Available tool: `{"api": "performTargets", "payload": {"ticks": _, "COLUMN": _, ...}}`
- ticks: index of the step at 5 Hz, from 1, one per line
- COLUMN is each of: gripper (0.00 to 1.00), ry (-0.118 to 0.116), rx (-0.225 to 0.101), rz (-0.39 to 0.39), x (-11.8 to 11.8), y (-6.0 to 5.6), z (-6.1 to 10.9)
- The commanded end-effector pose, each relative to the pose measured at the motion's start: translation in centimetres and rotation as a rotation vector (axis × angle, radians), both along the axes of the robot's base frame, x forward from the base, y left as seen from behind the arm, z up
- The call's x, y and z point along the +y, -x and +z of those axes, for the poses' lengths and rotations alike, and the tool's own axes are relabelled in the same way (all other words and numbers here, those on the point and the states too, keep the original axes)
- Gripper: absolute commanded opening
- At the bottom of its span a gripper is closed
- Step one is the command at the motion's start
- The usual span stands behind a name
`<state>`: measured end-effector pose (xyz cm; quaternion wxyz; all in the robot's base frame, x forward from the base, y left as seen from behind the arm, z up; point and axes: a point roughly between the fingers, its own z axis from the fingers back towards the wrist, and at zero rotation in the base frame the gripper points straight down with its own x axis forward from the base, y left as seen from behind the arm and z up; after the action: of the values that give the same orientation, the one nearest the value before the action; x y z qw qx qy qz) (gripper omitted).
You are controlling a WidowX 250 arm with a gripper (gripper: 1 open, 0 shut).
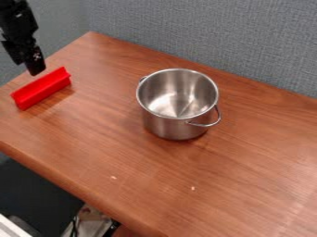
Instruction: Put the red object in the metal pot
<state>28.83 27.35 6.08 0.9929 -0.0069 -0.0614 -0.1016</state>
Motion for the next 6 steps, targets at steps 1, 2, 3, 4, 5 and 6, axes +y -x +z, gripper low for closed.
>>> {"api": "performTargets", "payload": {"ticks": 1, "gripper": 1.00, "ry": -0.030, "rx": -0.014, "rz": 0.013, "x": -0.3, "y": -0.8, "z": 1.7}}
{"api": "performTargets", "payload": {"ticks": 2, "gripper": 1.00, "ry": -0.020, "rx": 0.029, "rz": 0.022, "x": -1.0, "y": -1.2, "z": 0.7}}
{"api": "performTargets", "payload": {"ticks": 3, "gripper": 1.00, "ry": 0.021, "rx": 0.073, "rz": -0.018, "x": -1.8, "y": -2.2, "z": 1.0}}
{"api": "performTargets", "payload": {"ticks": 4, "gripper": 1.00, "ry": 0.057, "rx": 0.124, "rz": -0.057, "x": -2.5, "y": -3.1, "z": 1.4}}
{"api": "performTargets", "payload": {"ticks": 5, "gripper": 1.00, "ry": 0.068, "rx": 0.129, "rz": -0.045, "x": -1.8, "y": -2.4, "z": 0.5}}
{"api": "performTargets", "payload": {"ticks": 6, "gripper": 1.00, "ry": 0.079, "rx": 0.134, "rz": -0.028, "x": -1.3, "y": -1.7, "z": -0.4}}
